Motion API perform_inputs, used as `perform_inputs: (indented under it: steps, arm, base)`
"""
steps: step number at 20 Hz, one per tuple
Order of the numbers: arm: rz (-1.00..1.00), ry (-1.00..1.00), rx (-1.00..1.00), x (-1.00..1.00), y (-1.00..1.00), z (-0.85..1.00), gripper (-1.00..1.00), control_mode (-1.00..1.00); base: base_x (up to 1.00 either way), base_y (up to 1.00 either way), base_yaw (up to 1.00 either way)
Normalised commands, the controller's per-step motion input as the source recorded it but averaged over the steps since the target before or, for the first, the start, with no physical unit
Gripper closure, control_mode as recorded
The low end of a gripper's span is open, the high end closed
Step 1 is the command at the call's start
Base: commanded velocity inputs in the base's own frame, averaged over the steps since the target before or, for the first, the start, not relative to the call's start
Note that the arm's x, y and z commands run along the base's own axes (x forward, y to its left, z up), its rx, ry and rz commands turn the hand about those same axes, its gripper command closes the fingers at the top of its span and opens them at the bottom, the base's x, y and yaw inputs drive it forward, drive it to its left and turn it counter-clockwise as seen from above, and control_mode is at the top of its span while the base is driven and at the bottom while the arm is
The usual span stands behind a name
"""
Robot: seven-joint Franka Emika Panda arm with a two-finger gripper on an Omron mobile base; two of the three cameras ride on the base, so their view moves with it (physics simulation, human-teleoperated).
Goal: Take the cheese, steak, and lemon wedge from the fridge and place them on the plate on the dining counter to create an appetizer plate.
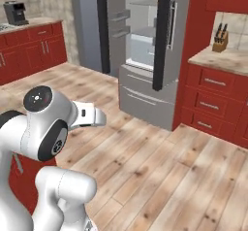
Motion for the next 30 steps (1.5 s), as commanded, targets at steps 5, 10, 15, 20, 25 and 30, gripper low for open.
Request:
perform_inputs:
  steps: [5, 10, 15, 20, 25, 30]
  arm:
    - [0.00, 0.00, 0.00, 0.00, 0.00, 0.00, -1.00, 1.00]
    - [0.00, 0.00, 0.00, 0.00, 0.00, 0.00, -1.00, 1.00]
    - [0.00, 0.00, 0.00, 0.00, 0.00, 0.00, -1.00, 1.00]
    - [0.00, 0.00, 0.00, 0.00, 0.00, 0.00, -1.00, 1.00]
    - [0.00, 0.00, 0.00, 0.00, 0.00, 0.00, -1.00, 1.00]
    - [0.00, 0.00, 0.00, 0.00, 0.00, 0.00, -1.00, 1.00]
  base:
    - [1.00, 0.00, 0.13]
    - [1.00, 0.10, 0.11]
    - [1.00, 0.34, 0.01]
    - [1.00, 0.40, 0.00]
    - [1.00, 0.05, -0.07]
    - [1.00, 0.00, -0.12]
